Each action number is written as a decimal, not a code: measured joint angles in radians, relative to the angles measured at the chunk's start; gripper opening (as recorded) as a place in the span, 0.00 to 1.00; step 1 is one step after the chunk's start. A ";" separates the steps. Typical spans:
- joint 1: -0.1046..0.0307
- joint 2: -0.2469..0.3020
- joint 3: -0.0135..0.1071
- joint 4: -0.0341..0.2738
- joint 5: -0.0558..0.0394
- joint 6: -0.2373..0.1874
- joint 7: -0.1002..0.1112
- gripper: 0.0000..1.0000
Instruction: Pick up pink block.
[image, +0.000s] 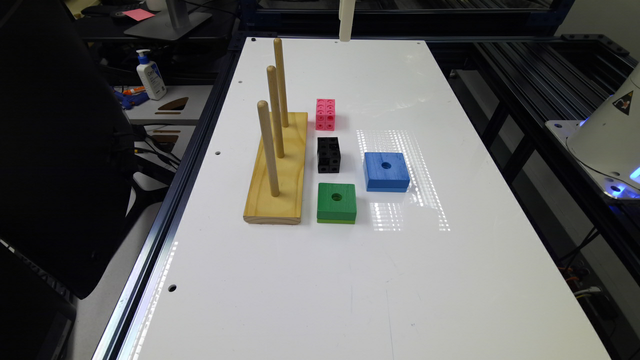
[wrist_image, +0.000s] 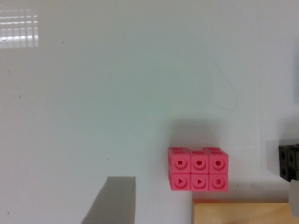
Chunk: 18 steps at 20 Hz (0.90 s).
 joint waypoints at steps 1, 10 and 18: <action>0.000 0.006 0.000 0.000 -0.0002 0.004 0.000 1.00; 0.000 0.070 0.000 -0.001 -0.0010 0.050 0.000 1.00; 0.000 0.123 0.001 0.000 -0.0014 0.099 0.000 1.00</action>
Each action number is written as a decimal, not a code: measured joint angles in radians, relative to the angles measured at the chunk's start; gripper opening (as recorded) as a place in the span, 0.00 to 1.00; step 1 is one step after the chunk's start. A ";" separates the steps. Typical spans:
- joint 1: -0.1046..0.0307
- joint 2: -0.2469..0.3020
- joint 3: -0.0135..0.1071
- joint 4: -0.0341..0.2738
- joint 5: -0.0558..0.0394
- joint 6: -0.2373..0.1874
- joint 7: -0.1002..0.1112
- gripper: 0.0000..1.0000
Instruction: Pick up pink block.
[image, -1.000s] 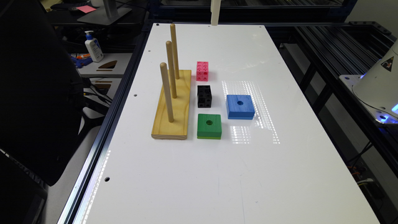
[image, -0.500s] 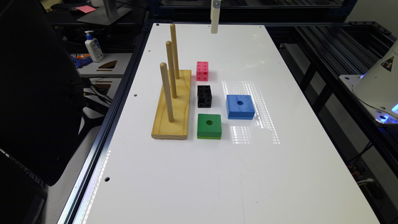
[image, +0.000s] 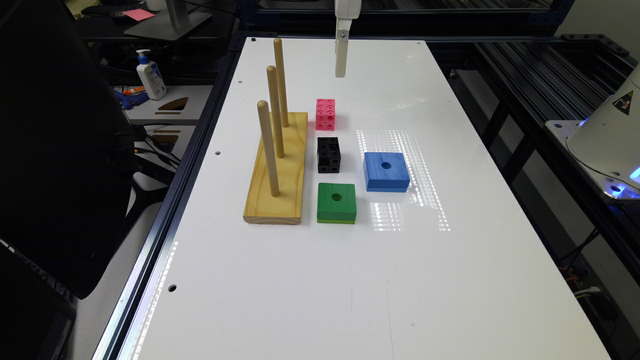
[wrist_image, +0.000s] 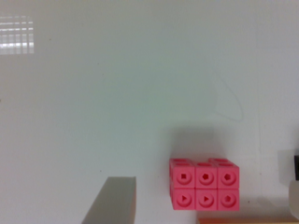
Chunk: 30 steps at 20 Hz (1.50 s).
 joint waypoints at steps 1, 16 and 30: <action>0.000 0.003 0.000 -0.001 0.0000 0.001 0.000 1.00; 0.003 0.082 0.021 0.003 -0.0013 0.082 0.004 1.00; 0.003 0.153 0.037 0.005 -0.0013 0.153 0.007 1.00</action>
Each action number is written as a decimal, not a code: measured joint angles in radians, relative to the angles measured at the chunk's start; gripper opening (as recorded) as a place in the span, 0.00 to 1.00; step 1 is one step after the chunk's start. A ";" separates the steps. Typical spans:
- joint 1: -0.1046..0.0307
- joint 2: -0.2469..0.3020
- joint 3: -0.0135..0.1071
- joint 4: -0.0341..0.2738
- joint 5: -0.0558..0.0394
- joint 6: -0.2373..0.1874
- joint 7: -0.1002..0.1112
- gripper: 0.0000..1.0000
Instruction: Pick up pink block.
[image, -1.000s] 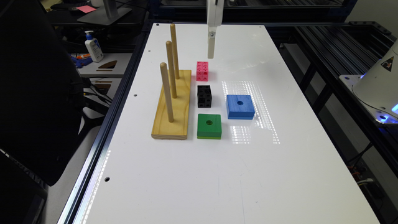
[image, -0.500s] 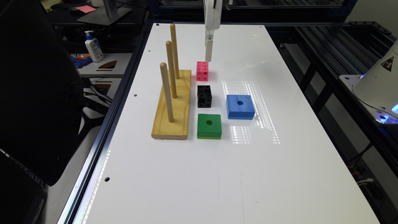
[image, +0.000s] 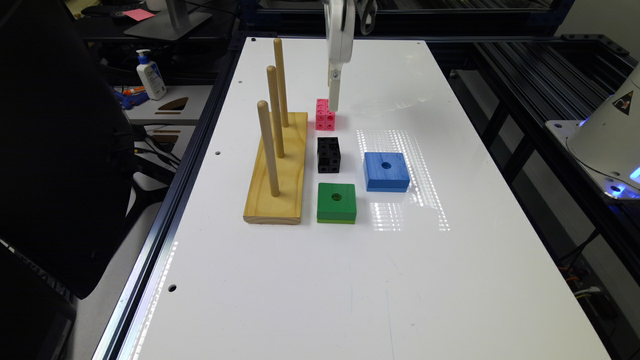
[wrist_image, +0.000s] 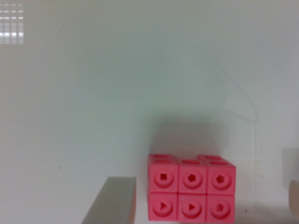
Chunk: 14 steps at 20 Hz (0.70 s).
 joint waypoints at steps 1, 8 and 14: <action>0.000 0.003 0.000 0.000 0.0000 0.001 0.000 1.00; 0.000 0.080 0.000 0.000 0.0000 0.078 0.000 1.00; 0.000 0.092 0.000 0.004 0.0000 0.092 0.000 1.00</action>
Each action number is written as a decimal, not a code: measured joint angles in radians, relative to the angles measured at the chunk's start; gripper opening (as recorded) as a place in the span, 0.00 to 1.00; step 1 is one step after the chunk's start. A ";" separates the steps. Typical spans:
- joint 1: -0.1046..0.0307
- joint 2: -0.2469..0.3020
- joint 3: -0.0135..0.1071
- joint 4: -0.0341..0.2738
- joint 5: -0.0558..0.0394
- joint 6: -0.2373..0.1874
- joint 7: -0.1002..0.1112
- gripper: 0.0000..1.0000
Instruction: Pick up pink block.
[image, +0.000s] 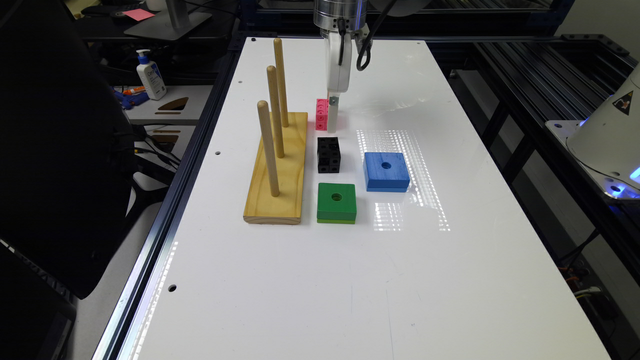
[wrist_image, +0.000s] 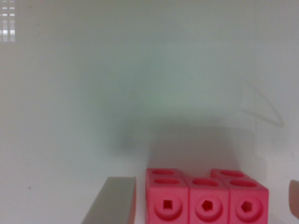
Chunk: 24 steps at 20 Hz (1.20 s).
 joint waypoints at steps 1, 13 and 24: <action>0.000 0.000 0.000 0.000 0.0000 0.000 0.000 1.00; 0.001 0.019 0.003 0.016 0.0000 0.006 0.000 1.00; 0.002 0.046 0.003 0.028 -0.0015 0.027 0.001 1.00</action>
